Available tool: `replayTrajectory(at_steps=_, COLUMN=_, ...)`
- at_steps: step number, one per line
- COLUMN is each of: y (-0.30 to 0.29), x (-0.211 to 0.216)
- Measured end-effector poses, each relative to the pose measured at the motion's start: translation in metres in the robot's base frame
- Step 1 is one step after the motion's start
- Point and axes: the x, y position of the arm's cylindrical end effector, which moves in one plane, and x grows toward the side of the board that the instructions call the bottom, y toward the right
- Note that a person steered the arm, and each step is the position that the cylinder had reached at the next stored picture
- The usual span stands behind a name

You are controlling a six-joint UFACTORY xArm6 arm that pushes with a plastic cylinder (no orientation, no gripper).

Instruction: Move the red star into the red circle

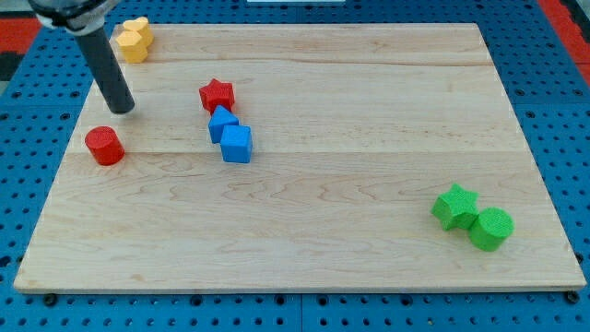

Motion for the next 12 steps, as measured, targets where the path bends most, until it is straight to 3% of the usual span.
replayTrajectory(at_steps=1, y=0.011, x=-0.047)
replayTrajectory(at_steps=2, y=0.073, x=-0.083)
replayTrajectory(at_steps=3, y=0.149, x=-0.086)
replayTrajectory(at_steps=4, y=0.190, x=-0.060)
replayTrajectory(at_steps=6, y=0.185, x=-0.009)
replayTrajectory(at_steps=8, y=0.109, x=-0.001)
replayTrajectory(at_steps=10, y=0.124, x=-0.019)
replayTrajectory(at_steps=12, y=0.059, x=0.007)
